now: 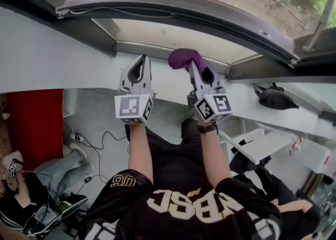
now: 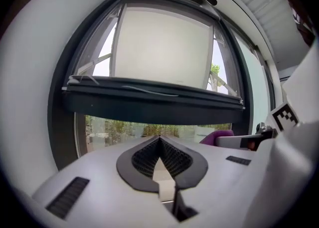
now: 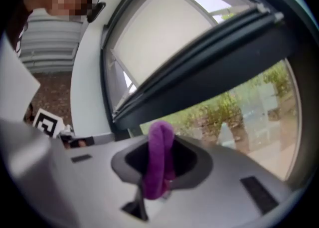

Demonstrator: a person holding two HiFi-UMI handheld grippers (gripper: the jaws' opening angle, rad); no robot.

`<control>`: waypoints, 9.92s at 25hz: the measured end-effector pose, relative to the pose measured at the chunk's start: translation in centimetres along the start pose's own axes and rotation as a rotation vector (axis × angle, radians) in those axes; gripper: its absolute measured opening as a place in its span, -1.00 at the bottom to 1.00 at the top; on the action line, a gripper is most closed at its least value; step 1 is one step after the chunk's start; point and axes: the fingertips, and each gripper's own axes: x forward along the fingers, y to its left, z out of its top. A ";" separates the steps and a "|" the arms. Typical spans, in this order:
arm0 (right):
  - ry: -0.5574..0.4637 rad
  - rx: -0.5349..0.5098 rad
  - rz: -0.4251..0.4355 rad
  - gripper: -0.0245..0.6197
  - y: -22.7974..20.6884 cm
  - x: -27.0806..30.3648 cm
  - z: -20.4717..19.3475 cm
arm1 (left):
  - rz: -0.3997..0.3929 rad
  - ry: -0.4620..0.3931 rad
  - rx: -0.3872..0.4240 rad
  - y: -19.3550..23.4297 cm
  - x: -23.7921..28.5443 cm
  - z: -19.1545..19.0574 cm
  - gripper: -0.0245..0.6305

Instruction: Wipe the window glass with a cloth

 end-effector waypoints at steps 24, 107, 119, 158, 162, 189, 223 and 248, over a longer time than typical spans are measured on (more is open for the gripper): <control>-0.250 -0.042 0.285 -0.67 23.2 36.2 -9.5 | 0.042 0.032 0.038 27.7 -4.4 -9.0 -0.87; -0.159 -0.311 -0.567 -0.67 -27.7 -3.3 -0.9 | -0.606 -0.007 -0.007 -23.6 7.8 -23.0 -0.87; -0.173 -0.146 -0.605 -0.67 -25.3 -2.2 -3.8 | -0.488 -0.012 -0.002 -14.7 6.4 -25.0 -0.87; -0.043 -0.274 -0.246 -0.67 -15.9 10.1 -11.7 | -0.559 0.183 0.011 -9.8 4.6 -32.2 -0.87; -0.073 -0.207 -0.447 -0.67 -25.6 1.6 -9.2 | -0.663 0.167 -0.004 -18.8 6.2 -32.7 -0.87; 0.013 -0.128 -0.033 -0.67 2.2 25.5 -21.2 | -0.219 0.191 0.222 14.0 0.2 -31.4 -0.87; 0.081 -0.050 -0.680 -0.67 -35.4 -3.0 -18.1 | -0.593 0.119 0.020 -18.0 7.9 -34.8 -0.87; 0.281 -0.057 -0.020 -0.67 -0.9 27.8 -33.8 | -0.083 0.140 0.101 17.4 0.2 -32.4 -0.87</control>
